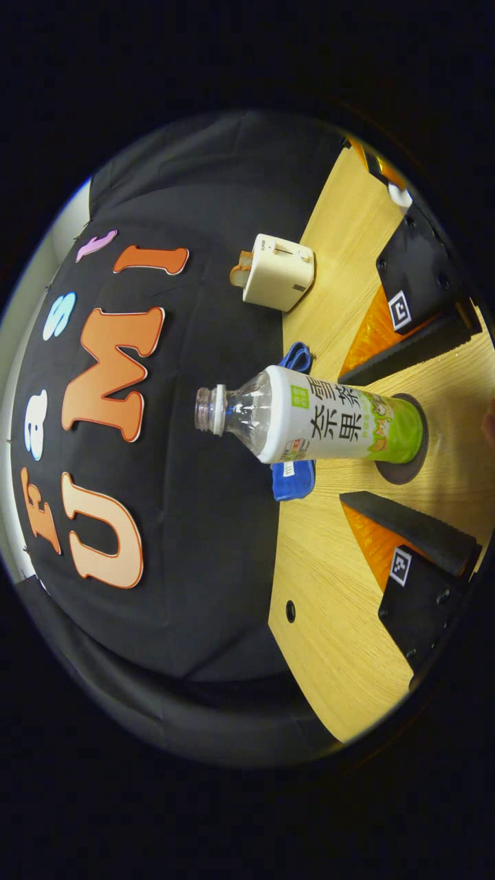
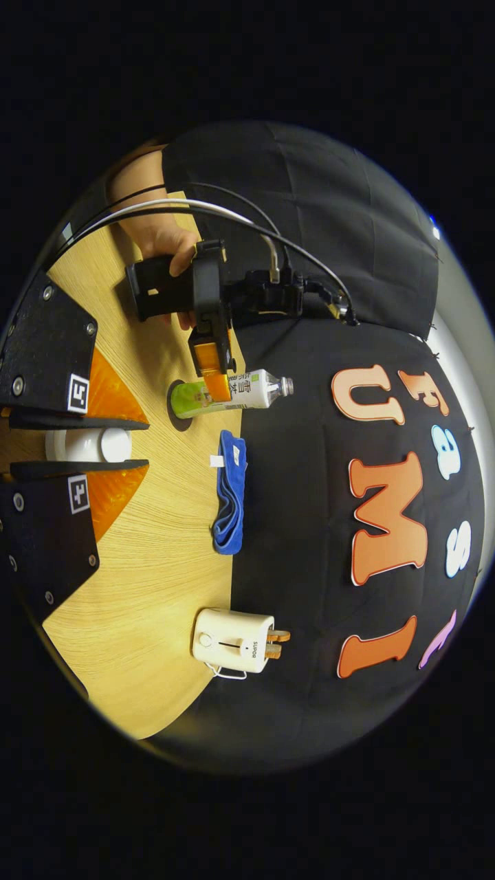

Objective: Open the teacup lid with one hand, grasp the water bottle and pour water into the teacup with the other hand; after pouring, place the water bottle on the coaster and then close the teacup lid.

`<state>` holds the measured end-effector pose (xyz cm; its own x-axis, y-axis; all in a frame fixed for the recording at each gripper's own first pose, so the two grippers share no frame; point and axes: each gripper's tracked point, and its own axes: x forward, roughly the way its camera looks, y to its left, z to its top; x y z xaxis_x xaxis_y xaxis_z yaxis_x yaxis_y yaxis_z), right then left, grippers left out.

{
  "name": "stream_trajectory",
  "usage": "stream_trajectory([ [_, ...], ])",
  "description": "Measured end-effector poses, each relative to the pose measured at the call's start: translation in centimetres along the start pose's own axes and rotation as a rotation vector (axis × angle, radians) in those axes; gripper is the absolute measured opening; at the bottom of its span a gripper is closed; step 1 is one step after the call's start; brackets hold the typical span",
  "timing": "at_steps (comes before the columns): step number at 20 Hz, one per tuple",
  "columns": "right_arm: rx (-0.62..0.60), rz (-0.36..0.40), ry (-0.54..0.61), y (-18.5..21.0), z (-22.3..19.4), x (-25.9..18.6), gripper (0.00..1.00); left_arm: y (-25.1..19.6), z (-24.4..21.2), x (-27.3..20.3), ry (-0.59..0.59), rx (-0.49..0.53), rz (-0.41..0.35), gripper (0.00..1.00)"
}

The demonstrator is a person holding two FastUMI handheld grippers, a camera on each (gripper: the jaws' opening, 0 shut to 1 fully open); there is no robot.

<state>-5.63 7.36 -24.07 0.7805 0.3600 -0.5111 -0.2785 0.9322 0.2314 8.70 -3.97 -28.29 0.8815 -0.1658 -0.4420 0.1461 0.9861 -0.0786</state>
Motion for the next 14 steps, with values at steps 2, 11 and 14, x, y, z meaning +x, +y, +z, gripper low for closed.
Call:
stream_trajectory([
  [2, -0.008, -0.002, 0.014, 0.1, -0.6, 0.2, 0.18, 0.3, 0.7, -1.1, -0.022, 0.02, 0.017, 0.98],
  [11, -0.03, -0.013, 0.019, 0.2, -1.7, 0.6, 0.19, -0.2, 3.3, -5.6, -0.121, 0.044, 0.031, 0.98],
  [14, -0.084, -0.056, 0.006, -0.4, -1.4, 0.4, 0.34, -0.2, 4.0, -6.8, -0.141, 0.037, 0.037, 0.98],
])
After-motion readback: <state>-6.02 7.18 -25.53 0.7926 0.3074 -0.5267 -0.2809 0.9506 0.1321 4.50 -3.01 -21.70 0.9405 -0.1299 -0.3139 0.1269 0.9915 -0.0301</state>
